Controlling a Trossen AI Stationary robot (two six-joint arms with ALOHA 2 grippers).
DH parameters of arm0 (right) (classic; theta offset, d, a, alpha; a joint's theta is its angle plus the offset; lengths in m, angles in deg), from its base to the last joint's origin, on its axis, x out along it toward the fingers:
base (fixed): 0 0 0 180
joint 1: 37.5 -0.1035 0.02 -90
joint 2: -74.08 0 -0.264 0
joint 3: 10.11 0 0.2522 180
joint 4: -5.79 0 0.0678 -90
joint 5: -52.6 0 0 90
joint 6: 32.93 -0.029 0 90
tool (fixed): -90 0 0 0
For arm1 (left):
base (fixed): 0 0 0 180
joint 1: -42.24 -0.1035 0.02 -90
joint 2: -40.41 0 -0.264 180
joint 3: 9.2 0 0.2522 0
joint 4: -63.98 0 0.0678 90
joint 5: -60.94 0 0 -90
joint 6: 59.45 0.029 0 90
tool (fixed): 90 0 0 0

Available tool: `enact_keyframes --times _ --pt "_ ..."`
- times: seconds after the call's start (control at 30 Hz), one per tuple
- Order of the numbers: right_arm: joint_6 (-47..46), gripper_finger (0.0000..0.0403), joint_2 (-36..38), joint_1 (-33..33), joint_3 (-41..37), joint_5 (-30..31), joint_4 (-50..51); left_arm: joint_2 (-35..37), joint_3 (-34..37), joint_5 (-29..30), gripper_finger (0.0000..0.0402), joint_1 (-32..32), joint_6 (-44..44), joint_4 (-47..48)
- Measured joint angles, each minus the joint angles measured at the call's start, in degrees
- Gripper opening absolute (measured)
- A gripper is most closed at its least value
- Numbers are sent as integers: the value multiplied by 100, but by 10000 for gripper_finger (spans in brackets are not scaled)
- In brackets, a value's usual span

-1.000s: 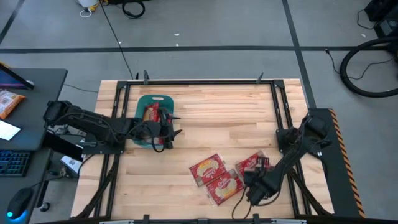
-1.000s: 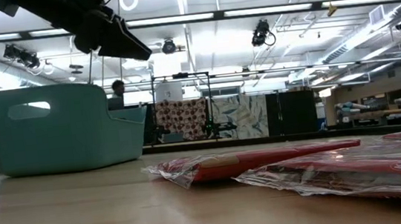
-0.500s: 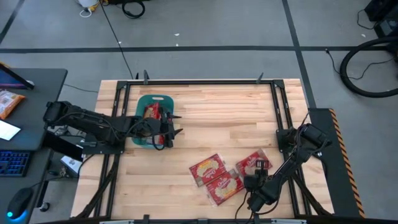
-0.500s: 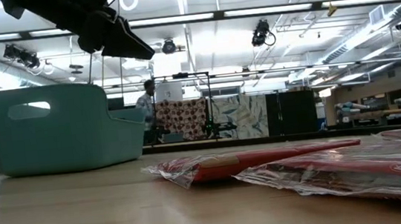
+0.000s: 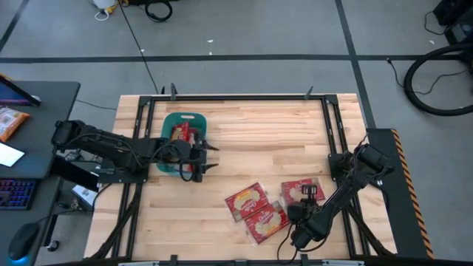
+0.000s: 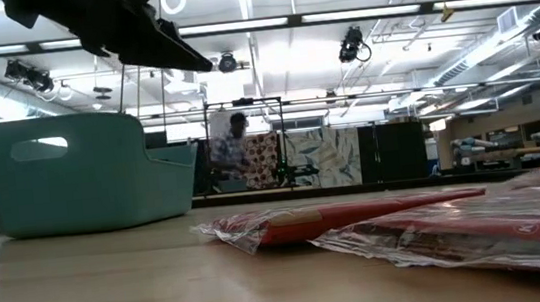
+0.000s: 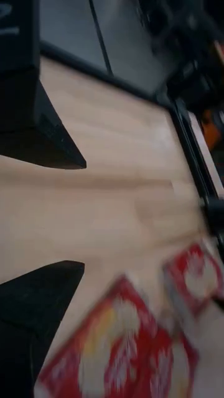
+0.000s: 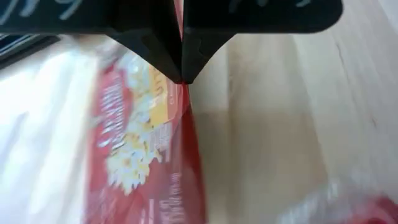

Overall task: Sort popcorn bags into baskets
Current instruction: Put the red popcorn bag into the green bin

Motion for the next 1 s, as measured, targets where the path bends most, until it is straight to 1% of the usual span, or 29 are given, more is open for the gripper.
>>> enact_keyframes --times 0.07,0.13,0.33,0.4,0.57,0.83,1.0 --pt "130 6 150 68 127 231 161 -6 0 -229 258 5 2 13" --pt "213 7 336 164 198 481 239 -61 0 -320 258 31 -11 -13" --pt "331 4 1060 468 239 1267 239 -200 -3 -340 259 262 -51 12" --pt "394 4 1287 539 241 1446 234 -205 2 -335 259 359 -163 -2" --pt "519 8 1662 718 241 1489 206 -323 4 -333 259 602 -400 100" --pt "683 55 1690 866 227 1495 138 -387 0 -314 259 789 -798 292" --pt "687 74 1689 926 46 1498 -209 -385 0 -316 259 793 -918 294"
